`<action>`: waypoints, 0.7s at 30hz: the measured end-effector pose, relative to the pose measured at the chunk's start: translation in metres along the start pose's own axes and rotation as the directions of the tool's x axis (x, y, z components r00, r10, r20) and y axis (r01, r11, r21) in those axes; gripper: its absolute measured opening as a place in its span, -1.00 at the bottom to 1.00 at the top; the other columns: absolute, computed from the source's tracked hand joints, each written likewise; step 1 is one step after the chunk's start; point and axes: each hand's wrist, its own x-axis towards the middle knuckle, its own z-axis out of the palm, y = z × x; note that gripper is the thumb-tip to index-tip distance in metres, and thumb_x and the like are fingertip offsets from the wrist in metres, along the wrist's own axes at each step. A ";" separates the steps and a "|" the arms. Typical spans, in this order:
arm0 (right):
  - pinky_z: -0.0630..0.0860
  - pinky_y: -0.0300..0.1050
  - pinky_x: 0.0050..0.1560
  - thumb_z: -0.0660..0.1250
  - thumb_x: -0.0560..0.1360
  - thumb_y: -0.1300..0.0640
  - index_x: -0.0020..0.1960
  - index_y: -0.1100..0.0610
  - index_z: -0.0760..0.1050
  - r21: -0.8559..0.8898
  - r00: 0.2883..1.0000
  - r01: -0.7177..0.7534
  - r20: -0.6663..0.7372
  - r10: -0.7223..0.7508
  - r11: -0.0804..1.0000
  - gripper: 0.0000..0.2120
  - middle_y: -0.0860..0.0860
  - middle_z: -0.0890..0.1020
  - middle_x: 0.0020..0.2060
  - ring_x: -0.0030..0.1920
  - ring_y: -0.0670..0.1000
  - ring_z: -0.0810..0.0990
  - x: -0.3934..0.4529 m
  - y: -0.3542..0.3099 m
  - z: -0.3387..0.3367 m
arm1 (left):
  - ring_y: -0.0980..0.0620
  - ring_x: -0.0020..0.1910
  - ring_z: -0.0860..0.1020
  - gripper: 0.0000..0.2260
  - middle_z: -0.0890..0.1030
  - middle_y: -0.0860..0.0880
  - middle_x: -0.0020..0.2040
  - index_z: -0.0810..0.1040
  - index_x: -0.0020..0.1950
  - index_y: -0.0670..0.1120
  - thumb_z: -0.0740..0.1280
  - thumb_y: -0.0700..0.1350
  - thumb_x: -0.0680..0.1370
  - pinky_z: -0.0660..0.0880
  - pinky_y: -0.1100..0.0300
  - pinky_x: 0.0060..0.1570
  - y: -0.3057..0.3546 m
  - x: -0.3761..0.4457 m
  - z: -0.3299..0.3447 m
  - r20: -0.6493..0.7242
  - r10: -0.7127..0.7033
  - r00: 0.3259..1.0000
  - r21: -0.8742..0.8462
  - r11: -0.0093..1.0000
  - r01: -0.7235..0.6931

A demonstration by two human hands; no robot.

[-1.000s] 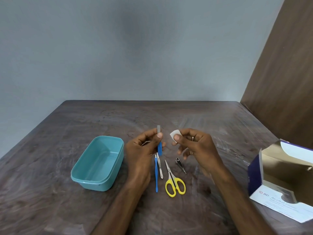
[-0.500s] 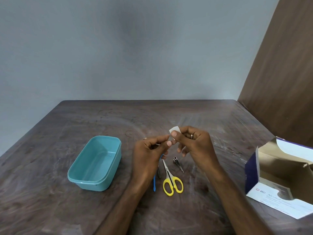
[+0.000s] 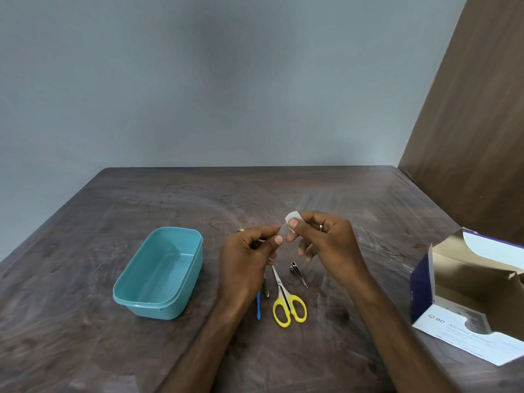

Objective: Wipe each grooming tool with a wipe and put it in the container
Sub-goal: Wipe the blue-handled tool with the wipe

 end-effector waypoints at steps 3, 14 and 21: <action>0.48 -0.14 -0.44 0.42 0.55 0.14 -0.04 0.11 0.69 -0.010 1.000 -0.005 0.023 0.005 1.000 -0.92 0.11 0.72 -0.27 -0.44 0.06 0.56 0.000 0.001 -0.003 | 0.06 -0.31 0.66 -0.78 0.72 0.03 -0.19 0.66 0.01 0.10 0.45 -0.22 0.51 0.63 0.20 -0.31 0.001 0.000 0.000 0.005 -0.008 1.000 -0.002 1.000 0.008; 0.49 -0.16 -0.47 0.44 0.52 0.11 -0.02 0.12 0.68 0.018 1.000 -0.023 0.018 0.022 1.000 -0.90 0.09 0.71 -0.31 -0.45 0.03 0.57 -0.001 0.001 0.000 | 0.00 -0.30 0.67 -0.74 0.73 0.01 -0.10 0.67 0.17 -0.06 0.45 -0.24 0.50 0.61 0.22 -0.31 0.004 -0.001 0.000 0.096 0.000 0.995 -0.027 1.000 0.003; 0.48 -0.16 -0.46 0.43 0.53 0.13 -0.05 0.14 0.67 0.005 0.999 -0.022 0.024 0.021 1.000 -0.91 0.10 0.71 -0.29 -0.44 0.03 0.57 0.000 0.001 -0.001 | 0.02 -0.35 0.65 -0.76 0.74 0.04 -0.17 0.68 0.05 0.07 0.41 -0.26 0.53 0.63 0.14 -0.31 0.005 -0.001 -0.002 0.110 -0.025 0.994 -0.080 0.996 0.034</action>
